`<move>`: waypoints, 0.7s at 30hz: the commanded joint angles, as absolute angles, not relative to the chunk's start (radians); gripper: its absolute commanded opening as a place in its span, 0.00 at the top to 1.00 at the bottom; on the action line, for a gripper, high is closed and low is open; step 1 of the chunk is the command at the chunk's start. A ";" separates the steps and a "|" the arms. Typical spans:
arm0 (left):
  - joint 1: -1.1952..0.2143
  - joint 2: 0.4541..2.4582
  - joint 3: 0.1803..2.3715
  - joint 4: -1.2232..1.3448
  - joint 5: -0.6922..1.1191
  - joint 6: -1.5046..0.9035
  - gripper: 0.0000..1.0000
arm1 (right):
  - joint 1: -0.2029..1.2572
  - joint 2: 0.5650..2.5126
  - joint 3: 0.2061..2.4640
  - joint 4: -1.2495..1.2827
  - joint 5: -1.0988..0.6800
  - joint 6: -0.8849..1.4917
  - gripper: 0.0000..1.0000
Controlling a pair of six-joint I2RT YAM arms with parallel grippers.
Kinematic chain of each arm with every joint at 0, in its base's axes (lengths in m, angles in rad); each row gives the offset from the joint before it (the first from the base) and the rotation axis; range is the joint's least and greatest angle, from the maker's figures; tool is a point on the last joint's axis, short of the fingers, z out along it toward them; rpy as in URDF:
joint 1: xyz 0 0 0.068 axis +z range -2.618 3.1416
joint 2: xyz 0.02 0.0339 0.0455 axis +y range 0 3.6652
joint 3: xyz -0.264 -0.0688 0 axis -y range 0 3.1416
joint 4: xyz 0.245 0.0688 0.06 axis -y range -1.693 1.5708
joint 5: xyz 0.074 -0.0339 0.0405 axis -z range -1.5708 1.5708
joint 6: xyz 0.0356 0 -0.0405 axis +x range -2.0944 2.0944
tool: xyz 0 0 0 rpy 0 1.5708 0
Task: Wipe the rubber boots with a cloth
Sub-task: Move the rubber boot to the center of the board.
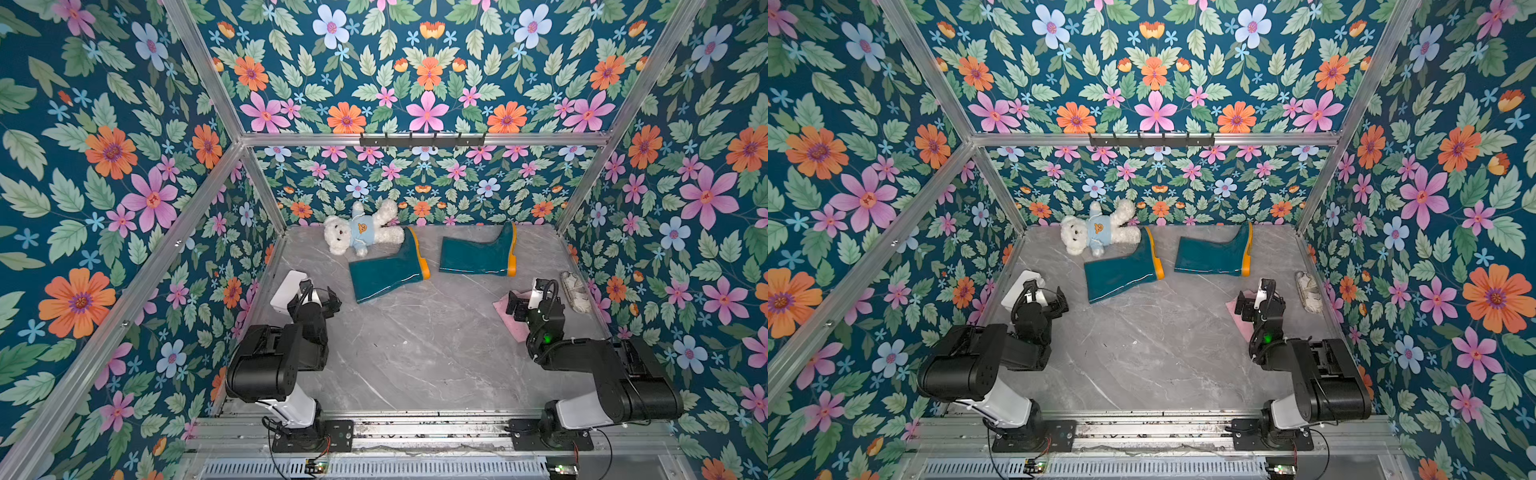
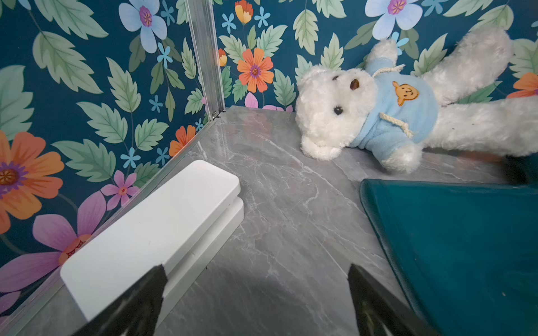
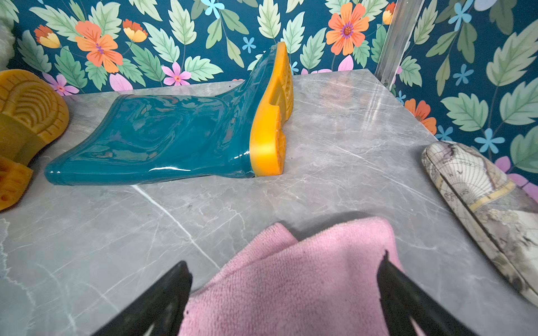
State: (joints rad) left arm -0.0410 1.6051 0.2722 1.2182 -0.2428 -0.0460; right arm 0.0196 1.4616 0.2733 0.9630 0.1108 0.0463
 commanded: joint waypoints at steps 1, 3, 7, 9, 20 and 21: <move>-0.043 1.603 0.274 1.245 -0.249 -0.034 0.01 | 0.020 1.456 0.272 0.987 0.112 0.032 0.01; -0.043 1.603 0.275 1.245 -0.249 -0.034 0.01 | 0.020 1.456 0.273 0.988 0.112 0.032 0.01; -0.046 1.603 0.276 1.244 -0.251 -0.031 0.01 | 0.020 1.456 0.274 0.986 0.112 0.031 0.01; -0.048 1.605 0.277 1.245 -0.255 -0.029 0.01 | 0.021 1.456 0.282 0.972 0.109 0.034 0.01; -0.047 1.604 0.276 1.245 -0.251 -0.032 0.01 | 0.016 1.455 0.285 0.963 0.104 0.036 0.01; -0.046 1.606 0.276 1.244 -0.250 -0.032 0.01 | 0.015 1.456 0.288 0.960 0.102 0.037 0.01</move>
